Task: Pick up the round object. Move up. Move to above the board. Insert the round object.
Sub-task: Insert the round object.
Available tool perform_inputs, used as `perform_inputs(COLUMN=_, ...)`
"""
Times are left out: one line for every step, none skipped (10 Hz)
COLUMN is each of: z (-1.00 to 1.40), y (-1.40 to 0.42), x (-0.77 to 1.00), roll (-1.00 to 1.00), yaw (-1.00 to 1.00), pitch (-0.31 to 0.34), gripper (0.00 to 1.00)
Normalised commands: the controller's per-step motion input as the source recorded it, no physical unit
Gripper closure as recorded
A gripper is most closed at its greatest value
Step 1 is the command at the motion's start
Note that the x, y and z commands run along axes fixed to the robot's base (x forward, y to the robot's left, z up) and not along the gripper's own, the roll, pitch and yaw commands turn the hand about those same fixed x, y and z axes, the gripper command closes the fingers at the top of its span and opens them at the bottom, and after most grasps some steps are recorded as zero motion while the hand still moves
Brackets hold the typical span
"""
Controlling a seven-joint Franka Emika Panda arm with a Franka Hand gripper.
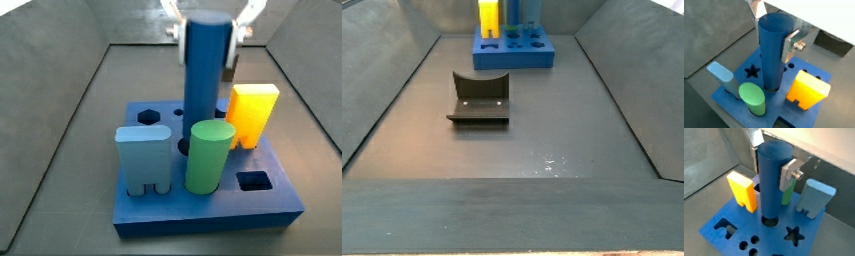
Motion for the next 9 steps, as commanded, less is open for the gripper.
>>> perform_inputs(z=-0.17, y=0.00, x=0.20, roll=0.19, yaw=-0.12, pitch=0.140, gripper=1.00)
perform_inputs(z=-0.17, y=0.00, x=0.02, roll=0.19, yaw=-0.09, pitch=0.104, gripper=1.00)
perform_inputs(z=-0.27, y=0.03, x=0.00, roll=0.04, yaw=-0.01, pitch=0.053, gripper=1.00)
perform_inputs(z=-0.28, y=0.00, x=-0.06, roll=0.00, yaw=-0.03, pitch=0.000, gripper=1.00)
perform_inputs(z=-0.18, y=0.00, x=-0.13, roll=0.00, yaw=-0.04, pitch=0.000, gripper=1.00)
perform_inputs(z=-0.14, y=0.00, x=-0.15, roll=0.00, yaw=-0.07, pitch=0.000, gripper=1.00)
perform_inputs(z=-0.12, y=0.00, x=-0.15, roll=0.00, yaw=-0.07, pitch=0.000, gripper=1.00)
perform_inputs(z=-0.13, y=0.00, x=-0.11, roll=0.00, yaw=-0.06, pitch=0.000, gripper=1.00)
perform_inputs(z=-0.16, y=0.00, x=0.00, roll=0.00, yaw=-0.06, pitch=0.000, gripper=1.00)
